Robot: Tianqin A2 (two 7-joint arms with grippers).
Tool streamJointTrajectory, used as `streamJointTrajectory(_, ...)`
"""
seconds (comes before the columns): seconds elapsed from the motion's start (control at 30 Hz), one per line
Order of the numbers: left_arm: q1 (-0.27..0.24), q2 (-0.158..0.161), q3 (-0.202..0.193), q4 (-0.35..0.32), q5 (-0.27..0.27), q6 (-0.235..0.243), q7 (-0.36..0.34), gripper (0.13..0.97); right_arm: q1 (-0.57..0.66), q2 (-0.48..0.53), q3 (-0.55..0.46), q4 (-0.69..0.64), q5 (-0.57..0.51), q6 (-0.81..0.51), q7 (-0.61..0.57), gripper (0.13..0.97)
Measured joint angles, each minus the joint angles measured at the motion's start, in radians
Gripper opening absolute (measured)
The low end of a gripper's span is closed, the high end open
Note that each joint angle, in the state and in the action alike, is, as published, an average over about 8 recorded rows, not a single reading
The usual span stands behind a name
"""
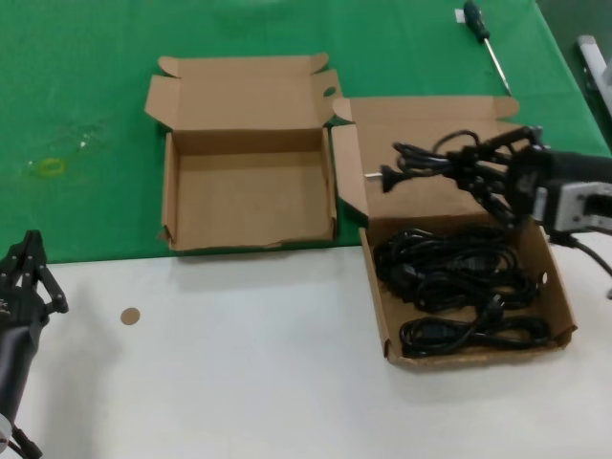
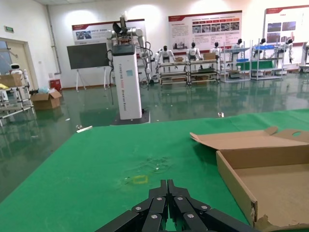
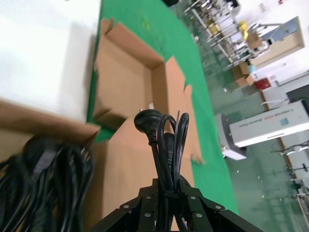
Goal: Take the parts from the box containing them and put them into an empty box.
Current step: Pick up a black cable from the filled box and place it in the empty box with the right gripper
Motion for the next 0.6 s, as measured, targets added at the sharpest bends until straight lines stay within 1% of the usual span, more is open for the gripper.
streamJointTrajectory(0.33,0.000,0.000,0.000,0.000,0.000,0.000,0.000,0.152,0.066,-0.120,-0.077,0.025,-0.076,0.036,0.070,0.217)
streamJointTrajectory(0.6,0.000,0.000,0.000,0.000,0.000,0.000,0.000,0.152,0.139,-0.250,-0.151,-0.029,-0.139,0.066,0.064,0.217)
